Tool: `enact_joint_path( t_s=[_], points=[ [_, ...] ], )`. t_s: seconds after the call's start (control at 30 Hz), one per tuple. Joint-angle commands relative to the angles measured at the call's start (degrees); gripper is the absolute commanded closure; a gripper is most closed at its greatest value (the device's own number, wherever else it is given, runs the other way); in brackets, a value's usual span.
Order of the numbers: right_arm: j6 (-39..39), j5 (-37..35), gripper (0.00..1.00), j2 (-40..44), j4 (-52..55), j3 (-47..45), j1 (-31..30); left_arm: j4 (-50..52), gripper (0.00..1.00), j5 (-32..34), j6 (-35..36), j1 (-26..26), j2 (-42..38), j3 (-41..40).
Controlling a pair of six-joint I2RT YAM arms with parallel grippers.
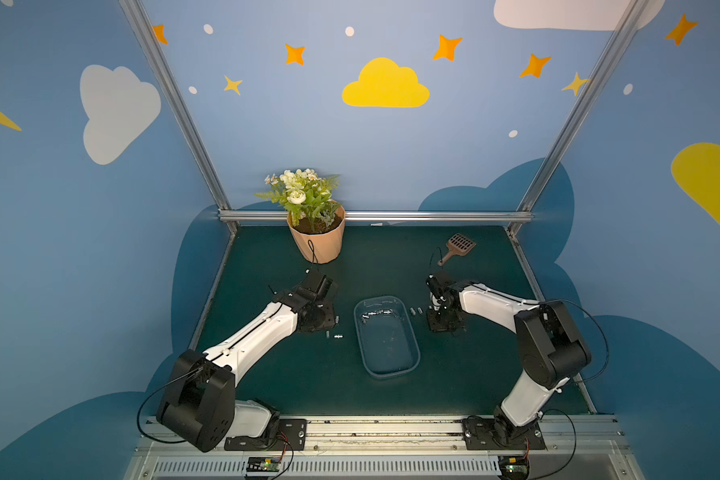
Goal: Take out the socket from the storage box
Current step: Place the socket head at the center of the board.
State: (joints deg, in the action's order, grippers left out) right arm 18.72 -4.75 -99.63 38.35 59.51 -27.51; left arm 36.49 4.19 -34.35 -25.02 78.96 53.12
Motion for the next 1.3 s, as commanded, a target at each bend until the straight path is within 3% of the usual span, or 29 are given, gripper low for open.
enact_joint_path(
  t_s=[0.0,0.67,1.27],
  points=[
    [0.49,-0.17,0.78,-1.17,-0.64,-0.39,0.13,0.07,0.55,-0.76,0.05,0.32,0.46,0.86],
    [0.28,-0.74,0.67,1.27,0.09,0.17,0.21,-0.06,0.55,-0.67,0.07,0.32,0.60,1.15],
    [-0.02,-1.73,0.64,4.83,2.21,0.94,0.67,-0.10,0.54,-0.76,0.09,0.32,0.00,1.11]
  ],
)
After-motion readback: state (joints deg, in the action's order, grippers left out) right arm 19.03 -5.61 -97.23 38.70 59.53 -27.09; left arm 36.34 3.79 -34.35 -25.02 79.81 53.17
